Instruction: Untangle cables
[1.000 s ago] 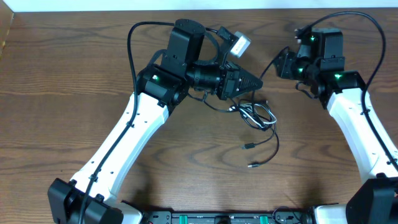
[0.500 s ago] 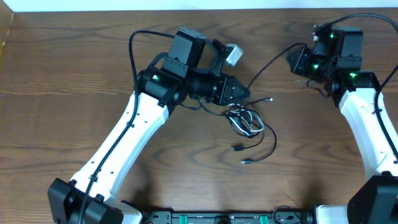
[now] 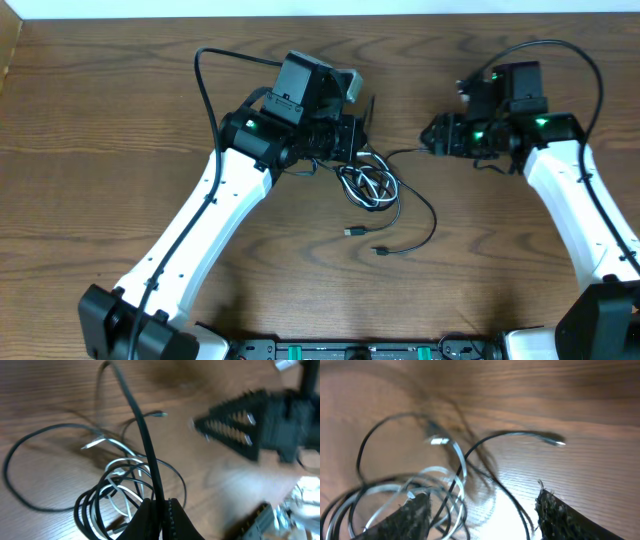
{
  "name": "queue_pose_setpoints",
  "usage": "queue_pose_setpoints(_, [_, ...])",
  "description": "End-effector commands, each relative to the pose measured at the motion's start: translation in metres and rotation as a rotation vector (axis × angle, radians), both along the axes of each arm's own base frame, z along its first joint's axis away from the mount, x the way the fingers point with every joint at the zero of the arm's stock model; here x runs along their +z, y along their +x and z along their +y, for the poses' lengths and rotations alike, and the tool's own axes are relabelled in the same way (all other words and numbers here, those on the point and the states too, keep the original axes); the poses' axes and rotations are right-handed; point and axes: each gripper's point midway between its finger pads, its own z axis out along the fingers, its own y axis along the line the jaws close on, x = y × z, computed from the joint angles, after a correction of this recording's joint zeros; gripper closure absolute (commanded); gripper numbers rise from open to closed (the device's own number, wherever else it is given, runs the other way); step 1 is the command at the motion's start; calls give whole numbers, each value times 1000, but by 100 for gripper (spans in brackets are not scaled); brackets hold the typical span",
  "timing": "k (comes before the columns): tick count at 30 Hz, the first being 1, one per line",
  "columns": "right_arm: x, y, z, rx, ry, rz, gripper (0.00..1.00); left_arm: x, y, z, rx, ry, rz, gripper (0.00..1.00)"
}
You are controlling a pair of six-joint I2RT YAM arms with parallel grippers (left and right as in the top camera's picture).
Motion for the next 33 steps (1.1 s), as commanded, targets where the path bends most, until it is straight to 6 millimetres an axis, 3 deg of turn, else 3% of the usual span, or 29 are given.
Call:
queue_pose_setpoints(1, [-3,-11,24,194,-48,-48,34,-9,22,12,163,45,27,93])
queue_pose_setpoints(9, [-2,-44,85,626,-80,-181,30,-16,33,23,327,55,75,93])
queue_pose_setpoints(16, [-23,-47,97,622,-68,-107,42,-32,35,39,380,148,78,92])
queue_pose_setpoints(20, [-46,-37,83,415,-94,29,42,-64,23,45,373,231,180,92])
queue_pose_setpoints(25, [-63,-42,89,357,-38,132,44,-111,6,54,341,359,323,93])
queue_pose_setpoints(33, [-65,-44,95,310,0,178,47,-165,-15,55,245,463,490,92])
